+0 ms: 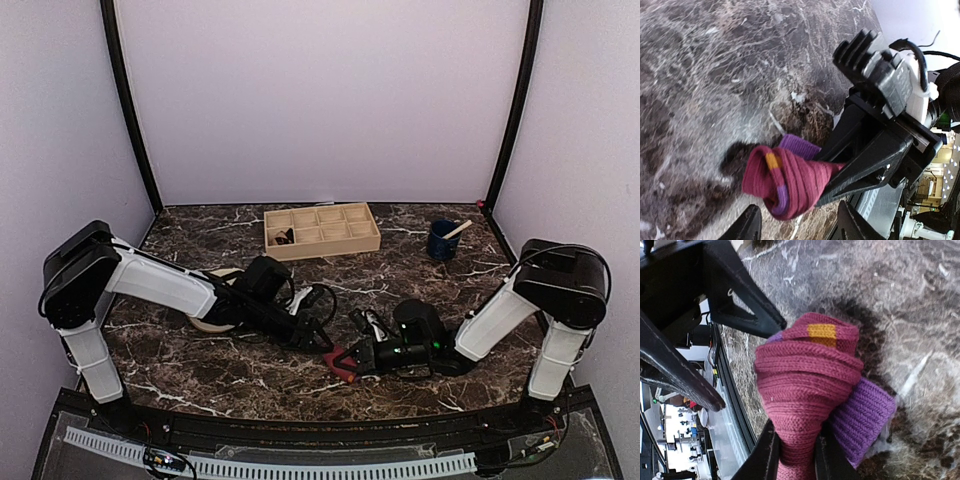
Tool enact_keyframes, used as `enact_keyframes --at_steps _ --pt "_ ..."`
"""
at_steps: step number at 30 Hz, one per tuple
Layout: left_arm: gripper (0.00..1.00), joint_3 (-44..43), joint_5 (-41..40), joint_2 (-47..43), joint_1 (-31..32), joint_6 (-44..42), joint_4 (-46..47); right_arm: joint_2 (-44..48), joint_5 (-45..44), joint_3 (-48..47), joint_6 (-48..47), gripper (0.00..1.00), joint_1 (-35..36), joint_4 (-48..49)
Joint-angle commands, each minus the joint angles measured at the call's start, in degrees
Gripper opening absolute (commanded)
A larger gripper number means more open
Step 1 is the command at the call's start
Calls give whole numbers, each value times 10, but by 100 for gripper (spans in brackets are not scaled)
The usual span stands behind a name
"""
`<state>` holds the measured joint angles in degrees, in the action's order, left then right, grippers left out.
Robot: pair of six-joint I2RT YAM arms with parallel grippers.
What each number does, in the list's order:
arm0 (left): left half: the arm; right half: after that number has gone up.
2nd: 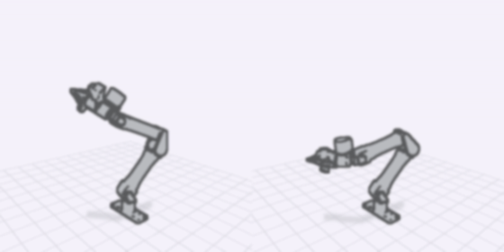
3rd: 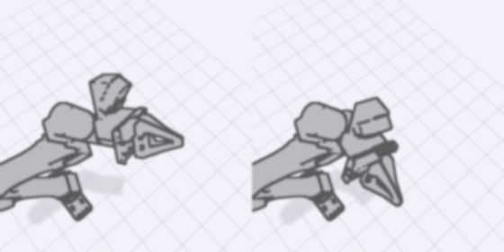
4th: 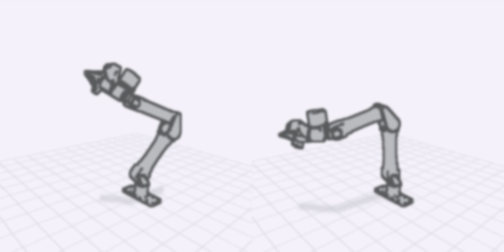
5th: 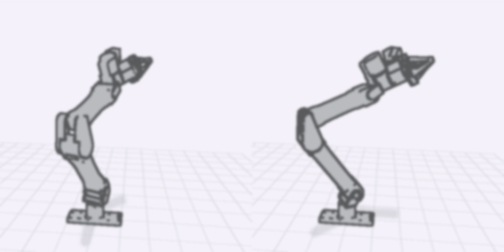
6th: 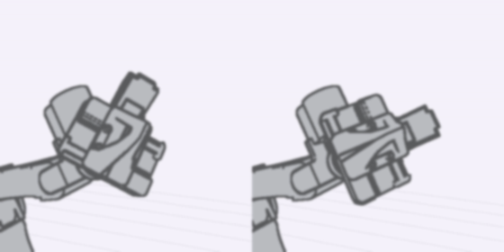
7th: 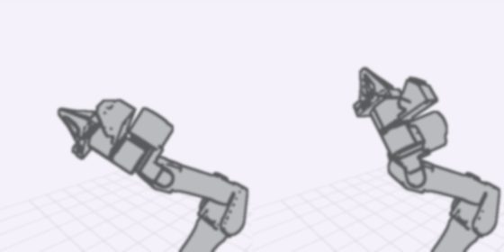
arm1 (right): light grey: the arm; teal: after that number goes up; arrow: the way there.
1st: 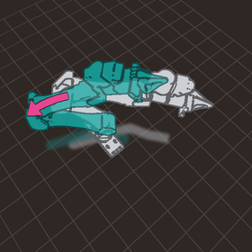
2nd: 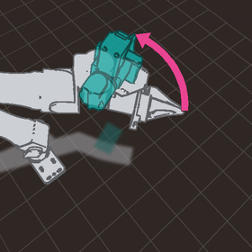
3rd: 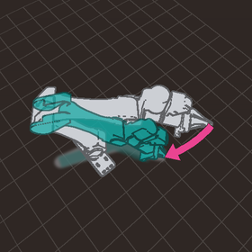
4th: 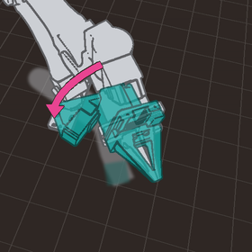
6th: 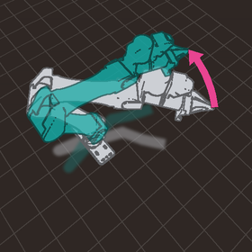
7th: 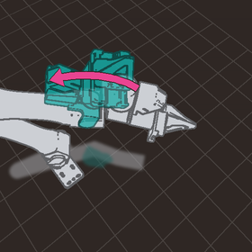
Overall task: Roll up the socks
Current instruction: Roll the sock at the center of the board, then pick up the sock from the center of the board.
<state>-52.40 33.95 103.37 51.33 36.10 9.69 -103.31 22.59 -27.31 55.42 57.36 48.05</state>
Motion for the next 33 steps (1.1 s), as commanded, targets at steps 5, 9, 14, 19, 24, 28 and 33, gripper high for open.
enact_keyframes --at_steps 5,9,14,19,24,28,33 --pt "60 17 -80 -78 2 42 -103 -7 0 -20 -8 14 -5 13" --pt "61 11 -58 -66 2 80 -98 -15 -3 -29 -12 14 -5 14" --pt "62 11 -31 -51 6 120 -87 -17 -14 -37 -23 13 -5 4" --pt "65 6 -16 -38 18 158 -89 -28 -24 -49 -36 13 -2 -5" --pt "66 -6 -18 -22 28 184 -95 -39 -31 -63 -46 13 6 -10" --pt "67 2 -43 -23 28 222 -81 -42 -38 -66 -51 12 10 -13" --pt "69 41 -87 -38 28 302 -7 -44 -46 -66 -55 12 15 -16"
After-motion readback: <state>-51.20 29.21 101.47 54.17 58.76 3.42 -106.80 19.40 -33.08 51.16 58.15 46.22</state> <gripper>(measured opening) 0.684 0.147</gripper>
